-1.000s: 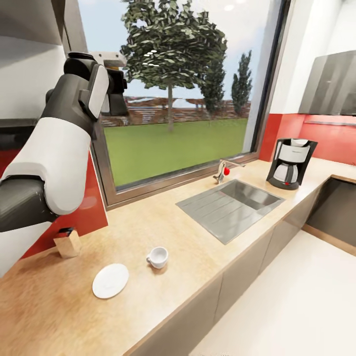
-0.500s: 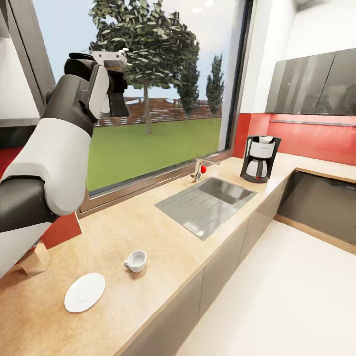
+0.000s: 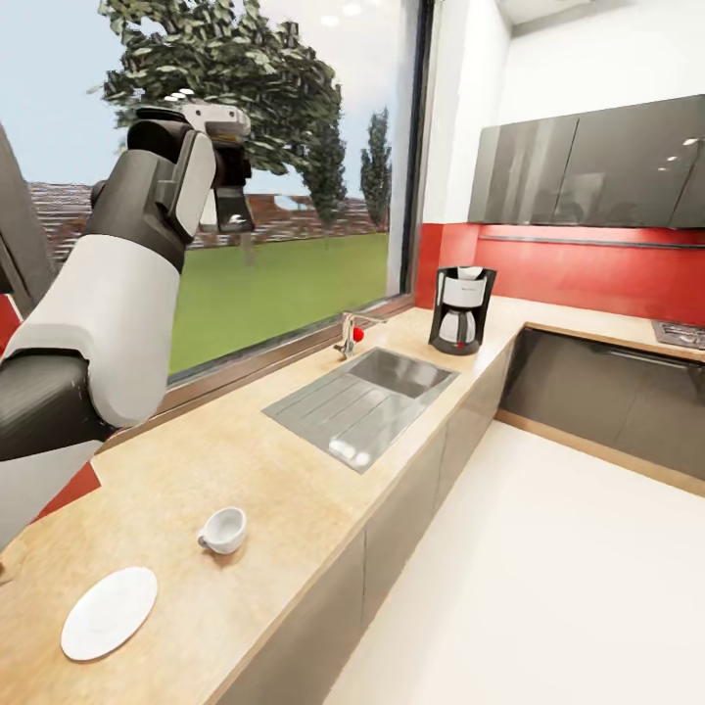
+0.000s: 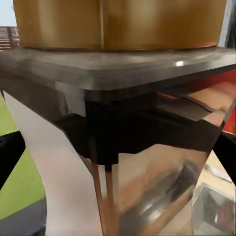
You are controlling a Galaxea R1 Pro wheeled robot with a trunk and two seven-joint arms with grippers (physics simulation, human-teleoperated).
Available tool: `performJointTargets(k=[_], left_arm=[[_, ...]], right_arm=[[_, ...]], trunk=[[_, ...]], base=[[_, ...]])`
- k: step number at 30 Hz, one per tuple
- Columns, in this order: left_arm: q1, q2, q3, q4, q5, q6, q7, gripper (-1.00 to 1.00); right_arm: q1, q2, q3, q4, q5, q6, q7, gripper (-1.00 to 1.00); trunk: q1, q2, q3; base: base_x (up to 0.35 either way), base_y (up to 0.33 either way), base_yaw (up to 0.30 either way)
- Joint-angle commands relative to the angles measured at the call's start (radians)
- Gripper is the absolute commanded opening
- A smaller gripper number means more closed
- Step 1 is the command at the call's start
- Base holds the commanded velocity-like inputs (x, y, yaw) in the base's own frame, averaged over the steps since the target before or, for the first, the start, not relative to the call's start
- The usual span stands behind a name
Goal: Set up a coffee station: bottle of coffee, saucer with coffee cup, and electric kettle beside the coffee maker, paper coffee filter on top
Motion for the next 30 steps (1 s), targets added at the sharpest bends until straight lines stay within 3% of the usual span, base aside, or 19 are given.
performJointTargets(k=[1,6,11,14,17,19,23,25,27,30], left_arm=[[0.000,-0.001,0.004,-0.001,-0.008,0.004,-0.002,-1.00],[0.023,-0.005,0.002,-0.002,-0.007,-0.003,-0.005,-1.00],[0.144,-0.003,0.001,-0.022,-0.008,-0.116,-0.007,-1.00],[0.263,-0.001,-0.002,-0.071,-0.008,-0.157,-0.035,-1.00],[0.431,0.002,-0.009,-0.172,-0.010,-0.178,-0.161,-1.00],[0.514,0.009,-0.006,-0.238,-0.012,-0.220,-0.247,-1.00],[0.654,0.061,-0.003,-0.347,-0.012,-0.260,-0.376,-1.00],[0.733,0.103,0.000,-0.409,-0.011,-0.265,-0.433,-1.00],[0.769,0.133,0.001,-0.441,-0.010,-0.265,-0.451,-1.00],[0.817,0.144,-0.002,-0.455,-0.010,-0.271,-0.458,-1.00]], right_arm=[[-0.001,0.000,0.008,-0.002,-0.009,0.003,-0.001,1.00],[-0.001,0.002,0.008,-0.002,-0.010,-0.001,-0.001,1.00],[-0.001,0.005,0.007,-0.011,-0.012,-0.006,-0.001,1.00],[-0.001,0.006,0.008,-0.021,-0.011,-0.050,-0.001,1.00],[-0.001,0.010,0.007,-0.023,-0.010,-0.101,-0.002,1.00],[-0.001,0.010,0.007,-0.023,-0.010,-0.113,-0.002,1.00],[-0.001,0.012,0.008,-0.024,-0.010,-0.159,-0.003,1.00],[-0.001,0.013,0.008,-0.024,-0.010,-0.193,-0.003,1.00],[-0.001,0.013,0.008,-0.024,-0.010,-0.205,-0.003,1.00],[-0.001,0.013,0.008,-0.024,-0.010,-0.210,-0.003,1.00]], trunk=[[0.001,-0.002,-0.002],[0.001,-0.002,-0.002],[0.001,-0.002,-0.002],[0.001,-0.002,-0.002],[0.001,-0.002,-0.002],[0.001,-0.002,-0.002],[0.001,-0.002,-0.002],[0.001,-0.002,-0.002],[0.001,-0.002,-0.002],[0.001,-0.002,-0.002]], base=[[0.000,0.000,-0.300],[0.000,0.000,-0.300],[0.000,0.000,-0.268],[0.000,0.000,-0.066],[0.000,0.000,-0.012],[0.000,0.000,-0.003],[0.000,0.000,0.000],[0.000,0.000,0.000],[0.099,-0.011,0.000],[0.223,-0.103,0.000]])
